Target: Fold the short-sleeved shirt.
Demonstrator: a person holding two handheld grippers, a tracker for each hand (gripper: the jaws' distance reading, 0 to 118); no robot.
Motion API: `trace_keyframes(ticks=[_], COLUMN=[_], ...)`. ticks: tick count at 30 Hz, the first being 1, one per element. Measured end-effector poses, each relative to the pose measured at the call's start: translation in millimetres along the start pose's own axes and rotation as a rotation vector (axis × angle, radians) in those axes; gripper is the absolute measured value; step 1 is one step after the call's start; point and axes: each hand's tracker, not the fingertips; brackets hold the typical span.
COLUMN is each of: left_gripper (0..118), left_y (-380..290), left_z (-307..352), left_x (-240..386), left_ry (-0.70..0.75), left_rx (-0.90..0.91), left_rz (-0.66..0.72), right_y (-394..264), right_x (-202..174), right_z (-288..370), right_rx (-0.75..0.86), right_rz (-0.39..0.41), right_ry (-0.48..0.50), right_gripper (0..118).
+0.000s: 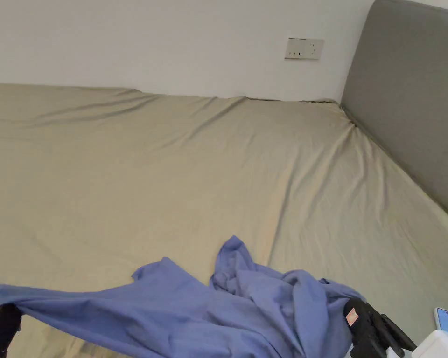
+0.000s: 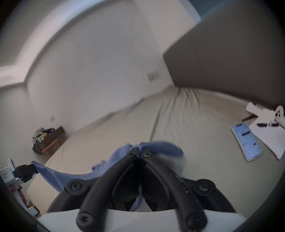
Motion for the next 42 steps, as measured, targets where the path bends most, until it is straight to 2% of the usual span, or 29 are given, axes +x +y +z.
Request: trace_keyframes(ticks=[3,9,10,13,16,20,24,32,35,37,42], left_gripper=[5,5,5,5,5,5,5,5,5,5,5], left_y=[25.1,119.9,136.0,177.2,203.5,225.2,244.9,284.4,284.6,277.6,242.4], left_z=[22.6,62.2,70.3,90.8,104.5,98.6,52.9,-90.1,-139.0,-165.4,-200.8], left_x=[15.1,44.5,49.9,64.2,68.1,69.0,62.5,50.8,40.4,32.5,13.7], left_ry=[0.004,-0.059,-0.066,-0.065,-0.073,-0.081,-0.099,-0.104,-0.094,-0.087,-0.058], left_rx=[0.156,0.444,0.499,0.640,0.745,0.758,0.731,0.679,0.636,0.612,0.544], left_rz=[0.039,-0.038,-0.041,-0.043,-0.069,-0.072,-0.086,-0.088,-0.073,-0.073,-0.057], right_y=[13.9,99.8,116.4,163.8,195.3,216.7,230.9,256.8,253.9,245.7,212.4], right_x=[-36.8,-101.0,-111.6,-133.4,-152.0,-166.7,-177.6,-205.4,-209.6,-212.2,-203.0], right_z=[18.8,57.4,65.3,84.8,99.4,93.5,53.3,-88.2,-139.5,-170.1,-233.6], right_rx=[0.116,0.372,0.419,0.533,0.633,0.640,0.621,0.555,0.523,0.517,0.415], right_rz=[0.033,0.145,0.137,0.102,0.135,0.160,0.157,0.187,0.179,0.217,0.244], right_ry=[0.026,0.128,0.122,0.186,0.214,0.233,0.260,0.295,0.320,0.289,0.301], right_gripper=[4,4,4,4,4,3,3,3,3,3,3])
